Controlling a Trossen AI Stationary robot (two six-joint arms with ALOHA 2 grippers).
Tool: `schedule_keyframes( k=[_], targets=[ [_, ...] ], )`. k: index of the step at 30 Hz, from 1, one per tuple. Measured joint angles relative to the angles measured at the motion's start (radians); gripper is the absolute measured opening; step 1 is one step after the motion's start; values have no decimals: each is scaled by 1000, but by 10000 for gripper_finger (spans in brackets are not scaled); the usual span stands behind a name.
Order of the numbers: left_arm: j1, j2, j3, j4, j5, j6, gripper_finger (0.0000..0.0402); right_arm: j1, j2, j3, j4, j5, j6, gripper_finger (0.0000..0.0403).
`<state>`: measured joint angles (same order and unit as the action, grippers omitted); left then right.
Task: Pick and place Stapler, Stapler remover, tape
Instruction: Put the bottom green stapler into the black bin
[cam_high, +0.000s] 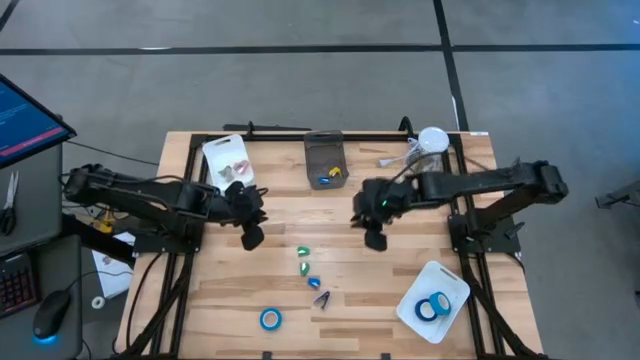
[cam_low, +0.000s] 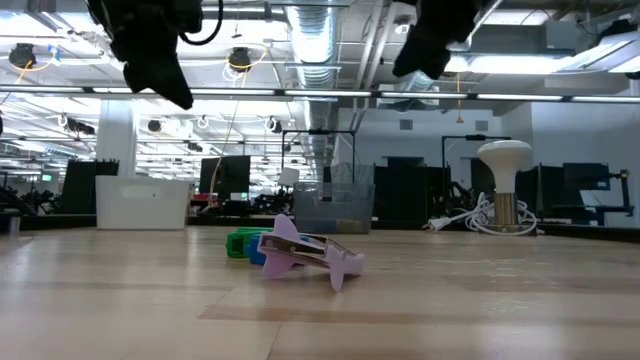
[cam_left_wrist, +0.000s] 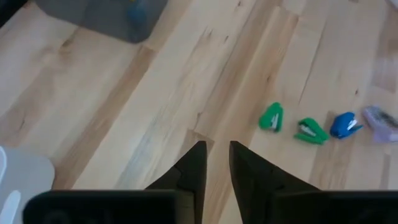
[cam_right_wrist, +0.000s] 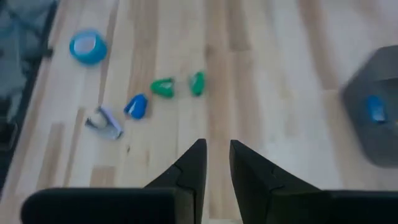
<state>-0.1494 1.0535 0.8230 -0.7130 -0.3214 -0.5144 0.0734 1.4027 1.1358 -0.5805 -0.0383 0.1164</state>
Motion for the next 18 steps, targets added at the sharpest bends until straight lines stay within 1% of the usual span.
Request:
schedule_keyframes(
  k=[6,11,14,16,18],
  targets=[
    [-3,0,0,-55,11,0,50,82,153,14,96,-3,-21,63],
    [-3,0,0,-69,12,23,43,96,286,112,221,-17,13,63],
    [-3,0,0,-69,7,69,40,96,369,209,207,-19,13,63],
    [-3,0,0,-71,5,108,39,96,414,272,157,-36,5,63],
    [-2,0,0,-80,5,140,40,96,454,333,93,-62,-48,63]
  ],
)
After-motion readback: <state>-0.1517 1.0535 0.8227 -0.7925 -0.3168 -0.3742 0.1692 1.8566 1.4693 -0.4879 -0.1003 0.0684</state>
